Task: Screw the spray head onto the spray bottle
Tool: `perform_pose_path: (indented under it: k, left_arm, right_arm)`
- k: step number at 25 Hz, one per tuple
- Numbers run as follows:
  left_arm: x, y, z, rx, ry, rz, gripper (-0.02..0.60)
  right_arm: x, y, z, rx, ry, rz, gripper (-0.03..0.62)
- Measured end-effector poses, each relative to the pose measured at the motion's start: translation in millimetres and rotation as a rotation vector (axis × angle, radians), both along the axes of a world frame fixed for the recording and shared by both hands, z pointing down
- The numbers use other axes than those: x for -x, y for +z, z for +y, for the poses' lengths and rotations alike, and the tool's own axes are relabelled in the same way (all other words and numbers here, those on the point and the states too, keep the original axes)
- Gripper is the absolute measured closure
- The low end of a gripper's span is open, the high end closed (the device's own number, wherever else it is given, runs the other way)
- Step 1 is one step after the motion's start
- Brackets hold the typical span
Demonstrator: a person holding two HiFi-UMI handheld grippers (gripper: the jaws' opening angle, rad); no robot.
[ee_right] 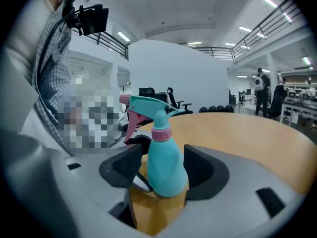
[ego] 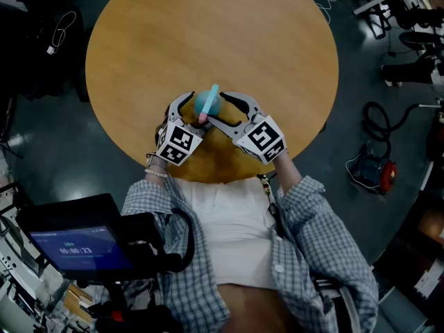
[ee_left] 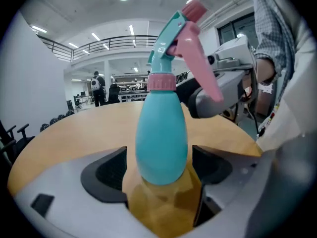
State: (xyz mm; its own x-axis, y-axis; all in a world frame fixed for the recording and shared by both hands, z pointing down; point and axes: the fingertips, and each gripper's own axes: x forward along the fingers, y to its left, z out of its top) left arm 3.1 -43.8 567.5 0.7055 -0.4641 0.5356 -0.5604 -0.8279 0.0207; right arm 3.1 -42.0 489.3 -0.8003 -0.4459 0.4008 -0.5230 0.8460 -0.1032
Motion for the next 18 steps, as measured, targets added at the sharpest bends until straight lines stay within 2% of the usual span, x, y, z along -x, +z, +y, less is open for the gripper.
perform_pose_path:
  k: [4, 7, 8, 9, 10, 13, 14, 18]
  left_arm:
    - [21.6, 13.6, 14.8, 0.039, -0.034, -0.014, 0.177]
    - [40.7, 15.3, 20.6, 0.063, -0.095, -0.012, 0.179]
    - [47.7, 12.3, 20.7, 0.064, -0.125, -0.009, 0.202]
    - [54.5, 9.1, 20.1, 0.062, -0.158, -0.003, 0.286]
    - [60.7, 6.5, 19.6, 0.057, -0.192, 0.007, 0.333]
    - [73.5, 1.2, 18.9, 0.038, -0.273, 0.044, 0.560]
    - [74.6, 0.1, 19.3, 0.036, -0.283, 0.053, 0.575]
    - [74.3, -3.6, 18.9, 0.060, -0.331, 0.090, 0.577]
  right_arm:
    - [-25.9, 16.0, 0.5, 0.109, 0.100, -0.055, 0.353]
    - [-50.6, 26.6, 4.5, 0.153, 0.192, -0.070, 0.353]
    - [-57.9, 28.6, 6.9, 0.156, 0.220, -0.072, 0.364]
    - [-64.6, 30.0, 9.6, 0.152, 0.249, -0.071, 0.431]
    - [-70.4, 31.2, 12.6, 0.146, 0.278, -0.069, 0.482]
    - [-81.0, 36.6, 20.6, 0.143, 0.347, -0.050, 0.566]
    - [-83.0, 38.8, 22.6, 0.149, 0.362, -0.040, 0.588]
    - [-90.1, 53.6, 26.8, 0.162, 0.388, 0.054, 0.600]
